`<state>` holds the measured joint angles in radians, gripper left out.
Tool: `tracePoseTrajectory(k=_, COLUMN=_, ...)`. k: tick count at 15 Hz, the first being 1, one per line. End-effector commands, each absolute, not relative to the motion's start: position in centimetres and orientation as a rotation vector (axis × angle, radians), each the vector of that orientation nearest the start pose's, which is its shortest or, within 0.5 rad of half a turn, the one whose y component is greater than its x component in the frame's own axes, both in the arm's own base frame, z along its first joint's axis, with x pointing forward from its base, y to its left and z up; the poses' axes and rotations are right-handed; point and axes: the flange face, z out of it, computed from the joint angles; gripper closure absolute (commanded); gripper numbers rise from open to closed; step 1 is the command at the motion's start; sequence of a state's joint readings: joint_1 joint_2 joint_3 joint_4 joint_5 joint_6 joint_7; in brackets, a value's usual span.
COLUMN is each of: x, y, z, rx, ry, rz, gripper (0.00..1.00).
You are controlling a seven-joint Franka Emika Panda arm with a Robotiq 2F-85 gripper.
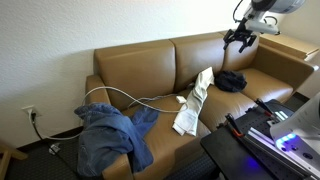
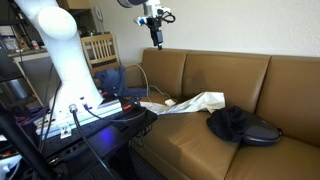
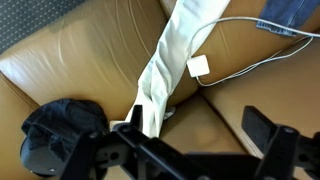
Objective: Shift the white cloth on the seat to the right, overlapping it with the black one, and then also incorporate the denim and jacket, overlapping them too
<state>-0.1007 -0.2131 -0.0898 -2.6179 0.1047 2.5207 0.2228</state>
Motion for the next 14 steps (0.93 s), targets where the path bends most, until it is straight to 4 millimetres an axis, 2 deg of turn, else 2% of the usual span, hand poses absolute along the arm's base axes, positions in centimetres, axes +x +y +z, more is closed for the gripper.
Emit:
tracePoseTrajectory(k=1, x=45.5, y=-5.8, z=26.3, rx=-2.903, ry=1.01, rz=-0.169, gripper=0.0)
tracePoseTrajectory(k=2, x=46.1, y=-4.8, z=24.8, rx=-2.869, ry=1.063, rz=-0.088, gripper=0.0)
tracePoseTrajectory(k=3, x=46.5, y=-3.3, z=24.8, rx=-2.839, ry=1.063, rz=-0.046, gripper=0.0)
tracePoseTrajectory(k=4, x=44.8, y=-4.7, z=25.7, rx=-2.888, ry=1.017, rz=-0.09, gripper=0.0)
tracePoseTrajectory(k=6, x=45.9, y=-3.2, z=24.3, rx=-2.865, ry=1.036, rz=-0.049, gripper=0.0)
tracePoseTrajectory(k=8, x=46.4, y=-3.0, z=24.5, rx=-2.859, ry=1.042, rz=-0.055, gripper=0.0)
tracePoseTrajectory(k=9, x=46.6, y=-2.9, z=23.5, rx=-2.872, ry=1.046, rz=-0.026, gripper=0.0)
tracePoseTrajectory(k=11, x=47.6, y=-2.2, z=19.0, rx=-2.819, ry=1.169, rz=0.047, gripper=0.0)
tracePoseTrajectory(k=14, x=48.4, y=-0.8, z=13.6, rx=-2.775, ry=1.312, rz=0.105, gripper=0.0)
